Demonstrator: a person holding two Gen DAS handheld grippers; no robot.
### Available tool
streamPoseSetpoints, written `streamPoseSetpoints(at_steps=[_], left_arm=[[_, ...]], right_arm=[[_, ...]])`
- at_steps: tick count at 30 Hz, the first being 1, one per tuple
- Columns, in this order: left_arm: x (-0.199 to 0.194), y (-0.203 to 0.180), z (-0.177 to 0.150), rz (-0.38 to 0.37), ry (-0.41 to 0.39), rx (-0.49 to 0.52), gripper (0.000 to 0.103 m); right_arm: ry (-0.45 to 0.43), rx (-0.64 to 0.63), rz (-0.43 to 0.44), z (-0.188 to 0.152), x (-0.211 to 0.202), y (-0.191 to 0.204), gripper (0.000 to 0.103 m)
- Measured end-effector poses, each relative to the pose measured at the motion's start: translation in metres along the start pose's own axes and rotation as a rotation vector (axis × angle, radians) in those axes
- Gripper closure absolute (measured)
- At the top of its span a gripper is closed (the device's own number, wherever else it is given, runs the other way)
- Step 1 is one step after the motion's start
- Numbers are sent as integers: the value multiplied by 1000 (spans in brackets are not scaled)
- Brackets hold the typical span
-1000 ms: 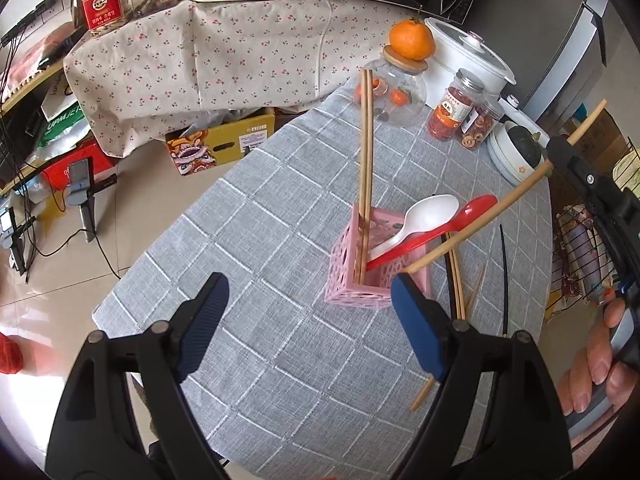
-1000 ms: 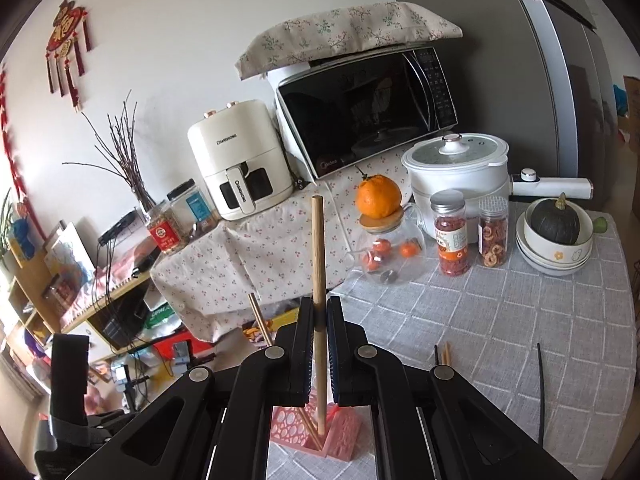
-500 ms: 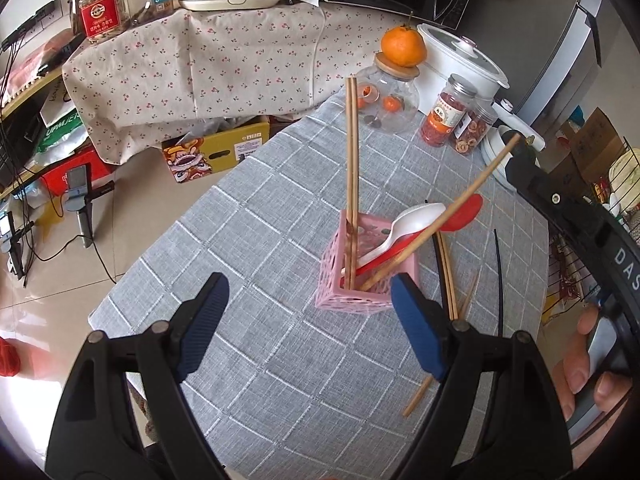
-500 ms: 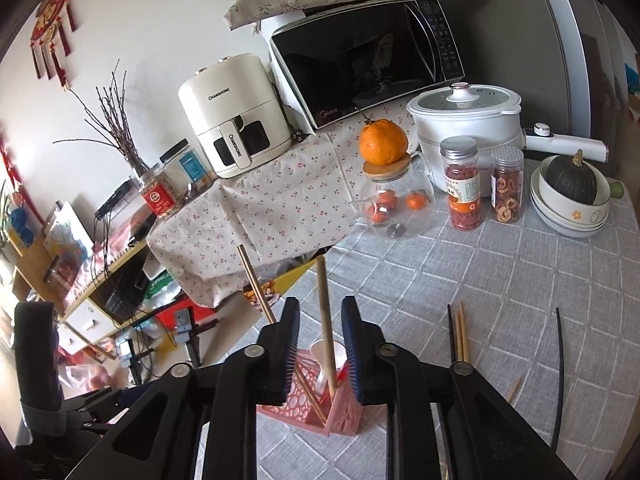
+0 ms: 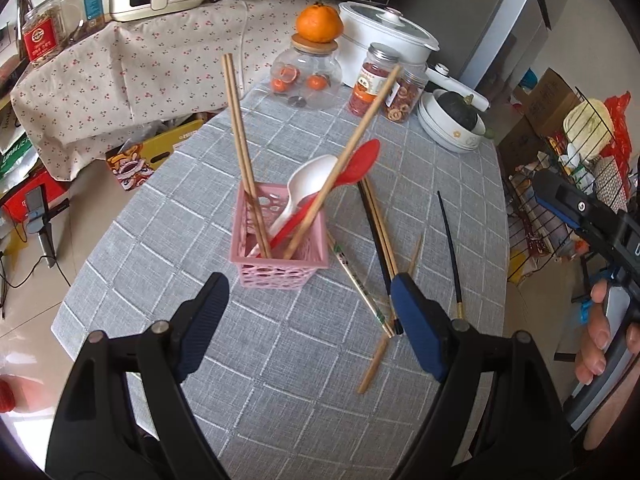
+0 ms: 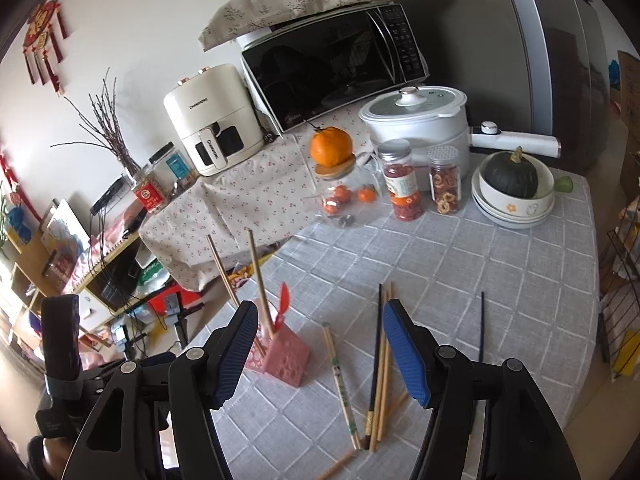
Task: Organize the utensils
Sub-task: 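Open both tools and move them back over the loose chopsticks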
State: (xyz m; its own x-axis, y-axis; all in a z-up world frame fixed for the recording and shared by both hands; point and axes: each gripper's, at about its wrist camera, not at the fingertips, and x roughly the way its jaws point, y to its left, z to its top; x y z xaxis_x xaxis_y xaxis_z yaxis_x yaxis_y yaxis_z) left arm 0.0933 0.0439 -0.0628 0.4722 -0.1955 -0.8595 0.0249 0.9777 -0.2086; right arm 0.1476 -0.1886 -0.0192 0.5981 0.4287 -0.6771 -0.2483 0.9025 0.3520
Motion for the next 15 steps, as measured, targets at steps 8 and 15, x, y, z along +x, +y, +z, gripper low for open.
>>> streamPoseSetpoints(at_steps=[8,15], left_arm=[[24,-52,-10,-12,38,112,27],[62,-104,-4,-102,131,184,67]], right_arm=[[154,85,-172,-23,-3,-74,35],[264,156,-223,-42,2,-124,35]])
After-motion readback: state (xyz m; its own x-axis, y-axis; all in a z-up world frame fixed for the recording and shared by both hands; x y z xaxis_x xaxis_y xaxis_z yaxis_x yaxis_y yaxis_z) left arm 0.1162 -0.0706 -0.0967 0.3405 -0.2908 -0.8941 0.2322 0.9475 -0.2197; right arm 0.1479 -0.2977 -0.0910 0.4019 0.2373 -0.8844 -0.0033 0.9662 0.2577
